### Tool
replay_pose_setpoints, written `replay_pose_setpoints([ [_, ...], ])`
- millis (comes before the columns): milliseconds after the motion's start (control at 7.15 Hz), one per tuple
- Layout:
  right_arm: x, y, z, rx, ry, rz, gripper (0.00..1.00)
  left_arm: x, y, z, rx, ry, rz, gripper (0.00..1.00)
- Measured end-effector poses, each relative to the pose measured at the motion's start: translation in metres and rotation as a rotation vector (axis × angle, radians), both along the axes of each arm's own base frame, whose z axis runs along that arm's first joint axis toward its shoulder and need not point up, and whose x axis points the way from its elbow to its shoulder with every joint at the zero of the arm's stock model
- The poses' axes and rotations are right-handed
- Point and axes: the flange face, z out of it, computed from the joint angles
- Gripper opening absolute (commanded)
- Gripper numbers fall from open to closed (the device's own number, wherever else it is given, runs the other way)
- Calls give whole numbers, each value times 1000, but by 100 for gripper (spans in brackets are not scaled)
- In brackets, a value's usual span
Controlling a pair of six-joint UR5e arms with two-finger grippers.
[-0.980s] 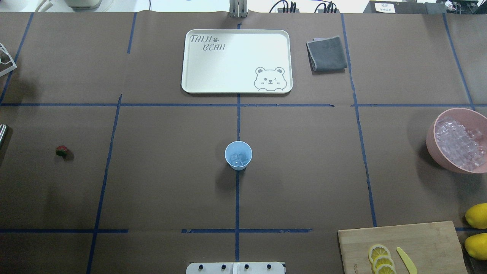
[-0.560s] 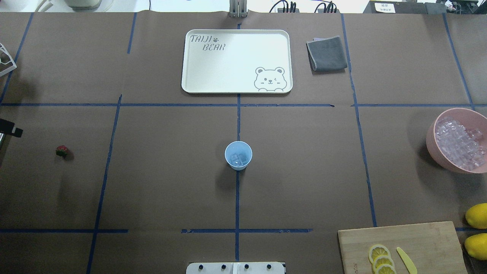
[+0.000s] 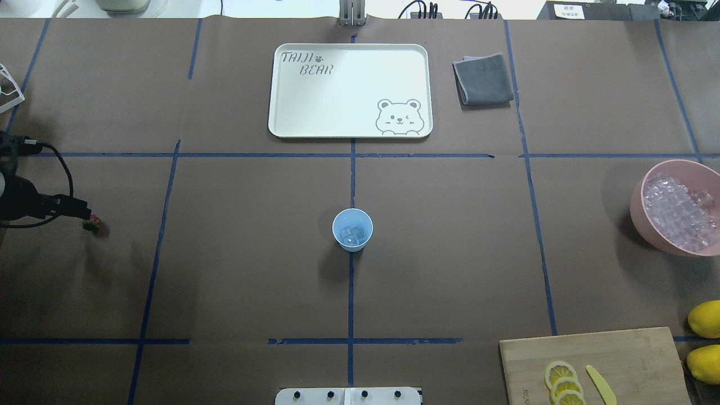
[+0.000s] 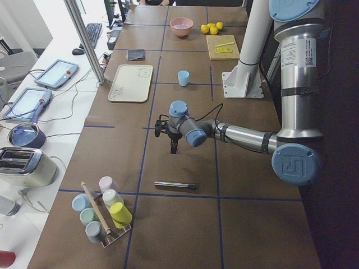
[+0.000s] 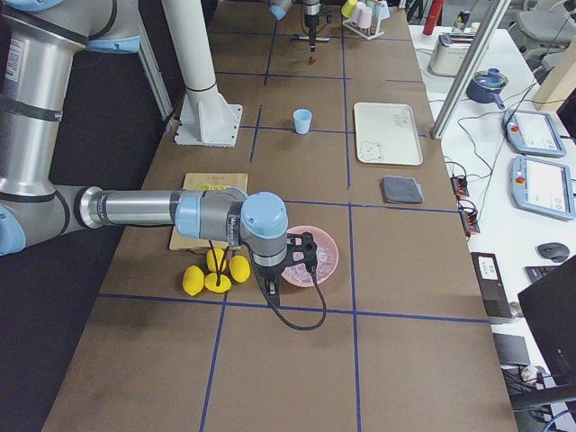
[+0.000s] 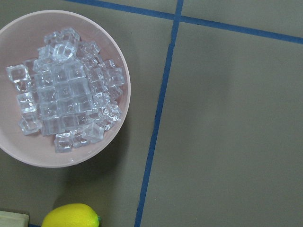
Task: Mash ice and strawberries in cup
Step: 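Lower the left gripper onto the red strawberry and grasp it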
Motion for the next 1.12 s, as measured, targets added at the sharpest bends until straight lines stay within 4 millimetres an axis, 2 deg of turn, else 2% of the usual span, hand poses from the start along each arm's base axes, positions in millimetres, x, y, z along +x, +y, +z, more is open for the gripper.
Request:
replay_pose_setpoints([
  [140,0,0,0,0,-1,0,99,8,-2,11,7,9,0,100],
  [280,0,0,0,0,-1,0,99,18,-8,13,8,24,-6,100],
  [420,0,0,0,0,-2,1,99,30,-12,10,3,37,-8,91],
  [560,0,0,0,0,-1,1,99,39,-12,9,-2,42,-4,90],
  [700,0,0,1,-1,-1,0,99,42,-11,10,-5,41,-1,89],
  [840,0,0,1,-1,-1,0,99,42,-10,11,-7,38,3,84],
  [980,0,0,1,-2,-1,-1,99,42,-9,13,-9,36,6,64],
  [1120,0,0,1,-2,-1,0,99,42,-8,13,-10,35,8,38],
])
